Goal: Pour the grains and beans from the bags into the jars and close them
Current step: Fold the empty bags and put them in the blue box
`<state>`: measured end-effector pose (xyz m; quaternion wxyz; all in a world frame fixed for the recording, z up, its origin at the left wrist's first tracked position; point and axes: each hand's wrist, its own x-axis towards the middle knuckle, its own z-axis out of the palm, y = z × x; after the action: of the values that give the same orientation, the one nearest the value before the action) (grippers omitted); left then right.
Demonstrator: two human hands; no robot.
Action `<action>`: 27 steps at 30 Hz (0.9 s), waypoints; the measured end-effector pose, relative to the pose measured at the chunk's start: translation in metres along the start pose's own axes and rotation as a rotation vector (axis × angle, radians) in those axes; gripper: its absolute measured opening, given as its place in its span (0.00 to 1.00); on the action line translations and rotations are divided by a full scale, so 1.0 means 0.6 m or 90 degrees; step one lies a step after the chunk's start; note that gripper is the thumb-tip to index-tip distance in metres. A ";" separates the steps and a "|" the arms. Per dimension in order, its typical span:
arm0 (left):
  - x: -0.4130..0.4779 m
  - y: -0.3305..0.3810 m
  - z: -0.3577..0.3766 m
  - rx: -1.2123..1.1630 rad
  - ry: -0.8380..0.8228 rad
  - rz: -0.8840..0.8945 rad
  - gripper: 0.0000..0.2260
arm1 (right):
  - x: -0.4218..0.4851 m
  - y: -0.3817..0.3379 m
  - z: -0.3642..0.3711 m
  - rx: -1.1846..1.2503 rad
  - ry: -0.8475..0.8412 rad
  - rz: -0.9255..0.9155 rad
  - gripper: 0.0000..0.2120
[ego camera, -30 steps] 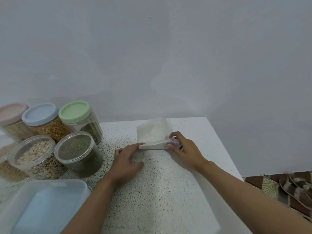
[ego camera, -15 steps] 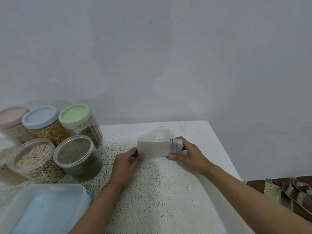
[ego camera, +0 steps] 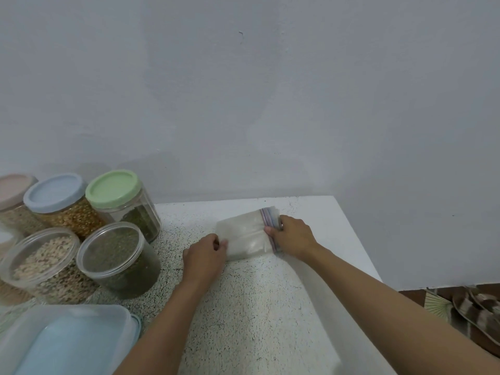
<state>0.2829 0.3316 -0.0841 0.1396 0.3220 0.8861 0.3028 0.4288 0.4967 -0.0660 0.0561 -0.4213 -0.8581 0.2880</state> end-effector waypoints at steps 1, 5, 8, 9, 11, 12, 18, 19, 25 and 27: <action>0.003 0.004 -0.001 0.038 0.001 -0.016 0.14 | 0.004 -0.001 0.000 -0.005 -0.008 0.015 0.20; 0.014 0.017 -0.008 0.122 0.003 -0.045 0.16 | 0.018 -0.009 -0.004 -0.003 -0.055 0.076 0.18; 0.018 0.020 -0.017 0.141 0.042 -0.032 0.17 | 0.025 -0.017 -0.009 0.016 -0.069 0.110 0.14; 0.023 0.019 -0.019 0.147 0.046 -0.027 0.17 | 0.029 -0.018 -0.010 0.026 -0.070 0.119 0.12; 0.035 0.014 -0.025 0.124 0.012 -0.040 0.19 | 0.030 -0.020 -0.012 0.024 -0.078 0.119 0.10; 0.041 0.015 -0.030 0.113 -0.021 -0.051 0.20 | 0.028 -0.020 -0.010 0.016 -0.083 0.110 0.11; 0.046 0.033 -0.034 0.141 -0.130 -0.026 0.19 | -0.022 0.002 0.010 0.112 0.007 0.023 0.18; 0.043 0.034 -0.032 0.105 -0.117 -0.019 0.19 | -0.032 0.007 0.017 0.150 0.033 0.008 0.18; 0.030 0.021 -0.017 -0.252 -0.109 -0.016 0.15 | -0.056 0.031 0.035 0.317 0.139 -0.021 0.14; 0.019 0.023 -0.031 -0.351 -0.144 -0.029 0.13 | -0.058 0.032 0.026 0.355 0.105 -0.023 0.08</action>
<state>0.2727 0.3390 -0.0615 0.3261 0.2840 0.7564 0.4908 0.4590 0.4729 -0.0840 0.2449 -0.3962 -0.7457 0.4765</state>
